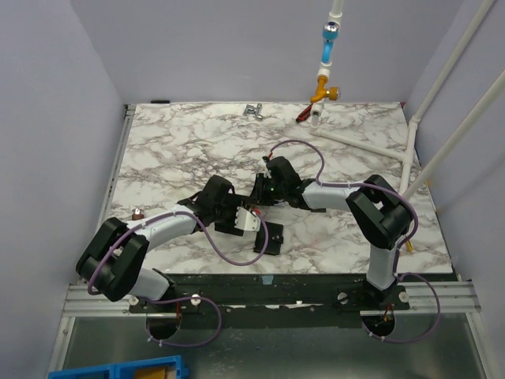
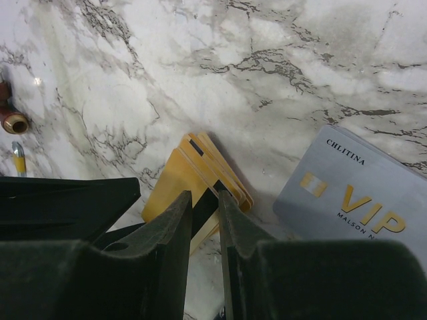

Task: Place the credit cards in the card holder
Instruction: Pick up the credit card from the center of the board.

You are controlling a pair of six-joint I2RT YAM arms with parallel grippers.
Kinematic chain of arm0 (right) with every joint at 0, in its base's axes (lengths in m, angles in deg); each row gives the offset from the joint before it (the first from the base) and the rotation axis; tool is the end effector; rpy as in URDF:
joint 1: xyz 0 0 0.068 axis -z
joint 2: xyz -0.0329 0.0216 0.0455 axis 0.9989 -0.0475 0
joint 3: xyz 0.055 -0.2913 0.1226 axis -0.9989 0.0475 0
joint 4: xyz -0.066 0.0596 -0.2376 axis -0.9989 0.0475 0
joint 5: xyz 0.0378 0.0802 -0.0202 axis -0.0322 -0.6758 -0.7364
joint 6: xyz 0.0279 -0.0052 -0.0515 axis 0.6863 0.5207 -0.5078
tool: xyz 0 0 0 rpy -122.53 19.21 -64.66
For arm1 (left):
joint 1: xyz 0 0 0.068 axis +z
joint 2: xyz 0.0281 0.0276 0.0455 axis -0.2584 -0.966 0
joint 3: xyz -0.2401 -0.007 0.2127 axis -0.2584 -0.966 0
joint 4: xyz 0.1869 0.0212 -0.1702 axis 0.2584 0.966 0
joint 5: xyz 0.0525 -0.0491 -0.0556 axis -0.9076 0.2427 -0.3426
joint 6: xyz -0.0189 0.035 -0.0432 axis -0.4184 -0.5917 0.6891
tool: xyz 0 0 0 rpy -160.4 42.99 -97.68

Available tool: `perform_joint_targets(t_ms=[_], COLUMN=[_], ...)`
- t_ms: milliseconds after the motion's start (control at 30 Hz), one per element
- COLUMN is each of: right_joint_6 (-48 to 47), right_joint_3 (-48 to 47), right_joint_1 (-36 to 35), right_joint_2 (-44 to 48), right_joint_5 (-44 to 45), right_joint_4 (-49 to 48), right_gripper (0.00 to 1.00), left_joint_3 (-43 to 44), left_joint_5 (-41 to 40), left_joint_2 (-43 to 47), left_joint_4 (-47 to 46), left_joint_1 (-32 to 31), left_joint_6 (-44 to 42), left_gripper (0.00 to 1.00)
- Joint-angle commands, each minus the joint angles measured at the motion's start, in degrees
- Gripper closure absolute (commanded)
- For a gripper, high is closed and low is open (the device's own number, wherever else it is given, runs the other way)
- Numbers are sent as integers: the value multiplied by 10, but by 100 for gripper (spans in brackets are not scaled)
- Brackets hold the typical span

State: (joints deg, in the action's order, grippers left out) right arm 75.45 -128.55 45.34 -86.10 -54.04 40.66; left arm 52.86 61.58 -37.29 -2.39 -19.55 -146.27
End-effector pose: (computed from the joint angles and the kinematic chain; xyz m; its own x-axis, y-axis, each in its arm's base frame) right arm 0.3004 0.2824 0.1968 -0.8666 0.0498 -0.4966 -0.2945 0.7522 0.5894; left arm 0.1986 -0.1533 0.2152 0.3550 0.7947 -0.4924 0.8861 -0.1180 0.4482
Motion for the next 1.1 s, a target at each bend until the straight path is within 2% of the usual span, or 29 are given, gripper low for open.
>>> perform_joint_targets(t_ms=[0, 233, 533, 733, 967, 1067], right_joint_6=[1, 3, 10, 13, 16, 13], right_joint_3=[2, 4, 18, 17, 26, 27], right_joint_1=[-1, -1, 4, 5, 5, 6], right_joint_2=[5, 12, 39, 28, 24, 28], right_joint_5=[-10, -10, -22, -49, -47, -37], right_joint_4=[-2, -1, -2, -8, -8, -8], right_gripper=[74, 74, 63, 63, 63, 63], left_joint_3=[12, 10, -38, -56, -52, -17], left_joint_5=[-6, -8, -24, -35, -40, -35], left_joint_2=[-12, -13, 5, 9, 14, 22], left_joint_4=[13, 12, -27, -46, -46, -6], left_joint_1=[-1, -1, -1, -2, -4, -3], left_joint_6=[-11, -6, -23, -21, -11, 27], left_gripper=[29, 30, 31, 31, 33, 34])
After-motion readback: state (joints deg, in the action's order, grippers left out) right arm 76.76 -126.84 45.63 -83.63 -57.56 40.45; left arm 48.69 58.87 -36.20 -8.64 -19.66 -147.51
